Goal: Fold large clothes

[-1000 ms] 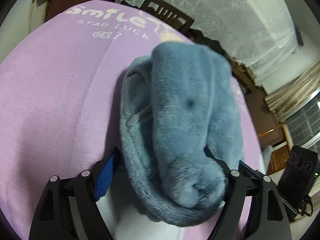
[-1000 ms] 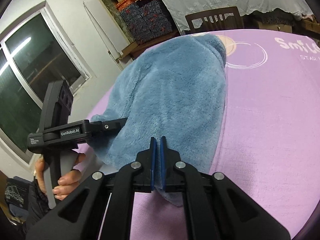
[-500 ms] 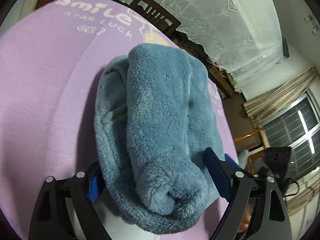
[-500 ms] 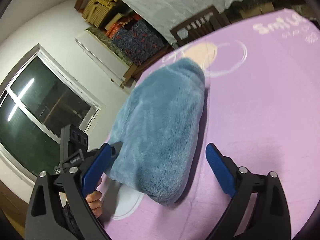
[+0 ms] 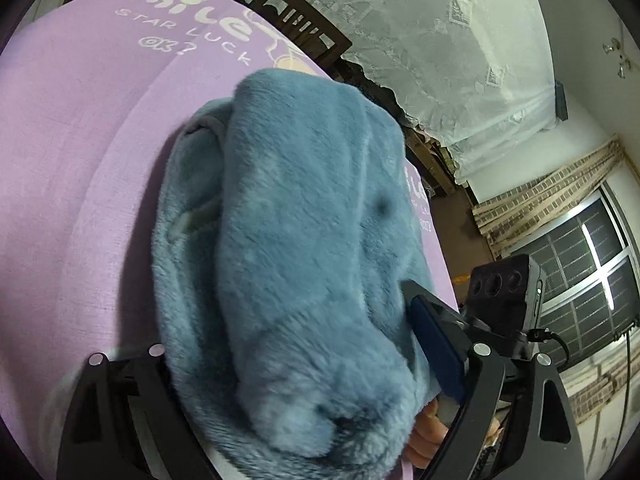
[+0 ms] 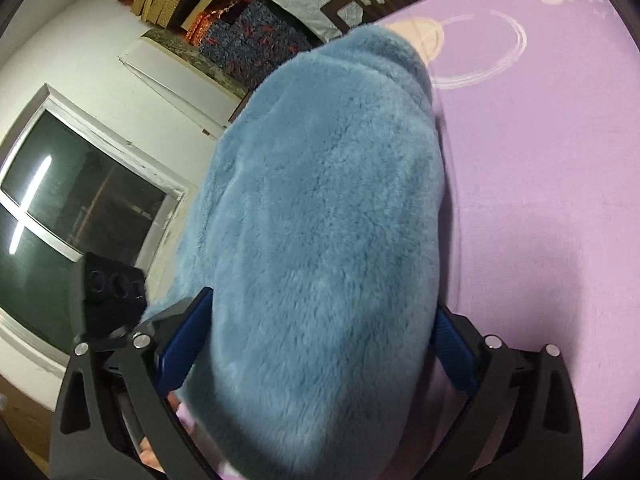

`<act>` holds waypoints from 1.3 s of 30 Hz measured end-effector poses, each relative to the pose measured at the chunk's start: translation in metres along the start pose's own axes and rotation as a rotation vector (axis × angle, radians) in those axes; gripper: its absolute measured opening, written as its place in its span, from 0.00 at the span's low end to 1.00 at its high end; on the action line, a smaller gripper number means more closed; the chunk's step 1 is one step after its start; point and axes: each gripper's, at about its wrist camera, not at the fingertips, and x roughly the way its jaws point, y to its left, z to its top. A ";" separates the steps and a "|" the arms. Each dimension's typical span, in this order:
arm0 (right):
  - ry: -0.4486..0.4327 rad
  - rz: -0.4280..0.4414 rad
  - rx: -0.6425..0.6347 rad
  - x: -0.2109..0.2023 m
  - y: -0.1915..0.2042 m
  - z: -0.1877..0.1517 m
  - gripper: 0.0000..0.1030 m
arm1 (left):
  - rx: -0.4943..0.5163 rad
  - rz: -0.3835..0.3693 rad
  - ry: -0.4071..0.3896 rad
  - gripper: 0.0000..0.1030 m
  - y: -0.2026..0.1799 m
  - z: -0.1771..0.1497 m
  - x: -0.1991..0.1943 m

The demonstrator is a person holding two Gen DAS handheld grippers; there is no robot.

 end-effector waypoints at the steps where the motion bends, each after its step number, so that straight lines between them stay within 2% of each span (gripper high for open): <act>1: -0.007 0.007 -0.006 0.001 0.000 -0.001 0.82 | 0.005 0.012 0.002 0.84 -0.001 -0.001 0.002; 5: -0.008 0.049 -0.008 0.002 -0.004 -0.001 0.67 | 0.046 0.055 -0.007 0.80 -0.010 -0.006 0.003; 7: -0.016 0.063 -0.016 -0.001 -0.004 -0.002 0.60 | 0.049 0.037 -0.013 0.77 -0.012 -0.007 0.001; 13: -0.038 0.126 -0.017 -0.011 0.001 0.001 0.55 | 0.059 -0.030 -0.023 0.70 -0.019 -0.010 -0.010; 17: -0.066 0.158 -0.023 -0.034 0.004 -0.002 0.54 | 0.121 -0.083 -0.040 0.66 -0.044 -0.016 -0.022; 21: -0.141 0.177 -0.055 -0.078 0.018 -0.012 0.54 | 0.217 -0.122 -0.061 0.66 -0.081 -0.032 -0.035; 24: -0.208 0.168 -0.072 -0.122 0.023 -0.026 0.54 | 0.298 -0.165 -0.058 0.67 -0.123 -0.054 -0.038; 33: -0.393 0.045 -0.099 -0.283 0.007 -0.095 0.54 | 0.488 -0.281 0.033 0.67 -0.244 -0.132 -0.013; 39: -0.489 -0.041 -0.075 -0.369 -0.017 -0.136 0.54 | 0.559 -0.345 0.092 0.67 -0.299 -0.178 0.021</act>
